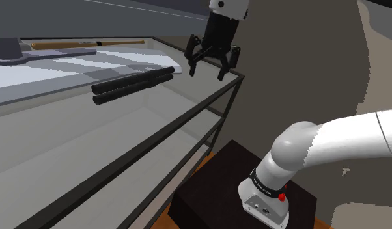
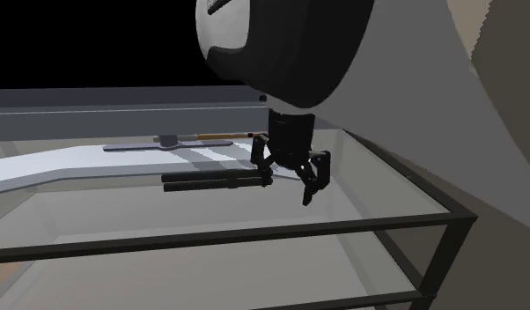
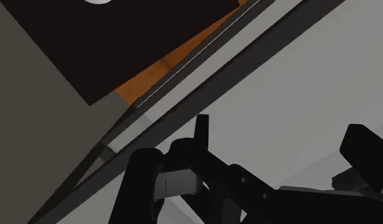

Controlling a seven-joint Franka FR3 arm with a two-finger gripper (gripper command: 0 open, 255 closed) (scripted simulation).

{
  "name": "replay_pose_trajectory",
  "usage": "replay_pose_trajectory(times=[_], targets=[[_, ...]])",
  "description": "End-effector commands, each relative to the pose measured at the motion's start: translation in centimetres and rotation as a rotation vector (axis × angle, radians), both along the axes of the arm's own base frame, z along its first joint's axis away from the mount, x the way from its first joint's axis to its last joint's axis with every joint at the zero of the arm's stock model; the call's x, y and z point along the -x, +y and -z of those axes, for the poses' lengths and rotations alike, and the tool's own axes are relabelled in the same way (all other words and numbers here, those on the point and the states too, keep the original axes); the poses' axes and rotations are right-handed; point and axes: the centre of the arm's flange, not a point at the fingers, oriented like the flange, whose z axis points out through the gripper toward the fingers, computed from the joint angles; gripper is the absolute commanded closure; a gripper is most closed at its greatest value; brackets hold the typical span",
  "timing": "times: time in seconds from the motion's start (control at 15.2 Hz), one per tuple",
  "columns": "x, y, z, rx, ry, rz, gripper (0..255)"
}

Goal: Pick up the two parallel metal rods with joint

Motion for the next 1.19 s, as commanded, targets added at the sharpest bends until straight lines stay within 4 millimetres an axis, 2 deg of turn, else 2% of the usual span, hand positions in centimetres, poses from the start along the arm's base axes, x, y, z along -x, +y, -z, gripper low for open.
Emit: replay_pose_trajectory(times=[0.0,0.33,0.66,0.73,1.12], targets=[[-1.0,2.4,-0.1,-0.003,0.003,0.101,0],[-4.8,7.7,-0.2,-0.005,0.008,0.333,0],[-9.7,12.0,-0.4,-0.008,0.013,0.565,0],[-9.7,12.0,-0.4,-0.008,0.013,0.567,0],[-9.7,12.0,2.8,-0.008,0.013,0.567,0]])
